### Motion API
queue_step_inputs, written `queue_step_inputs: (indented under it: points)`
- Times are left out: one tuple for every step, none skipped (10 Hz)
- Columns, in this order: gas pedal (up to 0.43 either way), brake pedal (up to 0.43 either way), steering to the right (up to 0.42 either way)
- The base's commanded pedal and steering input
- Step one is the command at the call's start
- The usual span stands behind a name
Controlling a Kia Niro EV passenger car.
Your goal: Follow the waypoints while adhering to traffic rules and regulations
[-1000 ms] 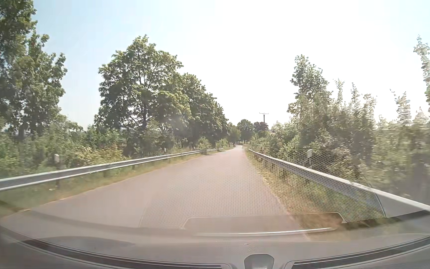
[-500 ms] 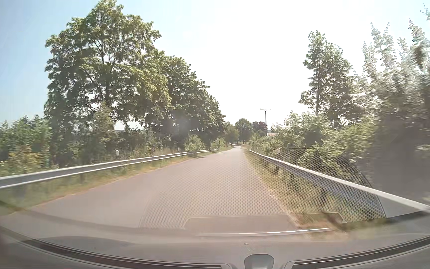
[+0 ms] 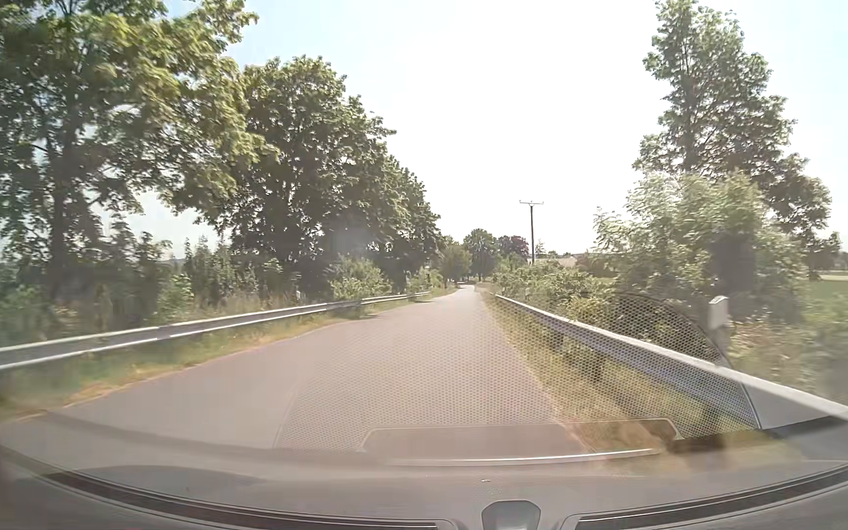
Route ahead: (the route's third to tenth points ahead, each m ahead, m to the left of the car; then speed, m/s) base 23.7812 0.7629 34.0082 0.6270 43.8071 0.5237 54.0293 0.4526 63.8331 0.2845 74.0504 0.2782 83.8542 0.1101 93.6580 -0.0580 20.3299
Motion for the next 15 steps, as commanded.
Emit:
queue_step_inputs:
  points:
    - [0.150,0.006,0.003]
    - [0.150,0.006,0.003]
    - [0.150,0.006,0.002]
    - [0.150,0.006,0.003]
    - [0.118,0.006,0.003]
    - [0.118,0.006,0.002]
    - [0.118,0.006,0.003]
    - [0.118,0.006,0.003]
    - [0.118,0.006,0.003]
    - [0.118,0.006,0.003]
    - [0.118,0.006,0.003]
    - [0.118,0.006,0.002]
    - [0.118,0.006,0.003]
    - [0.118,0.006,0.003]
    - [0.118,0.006,0.003]
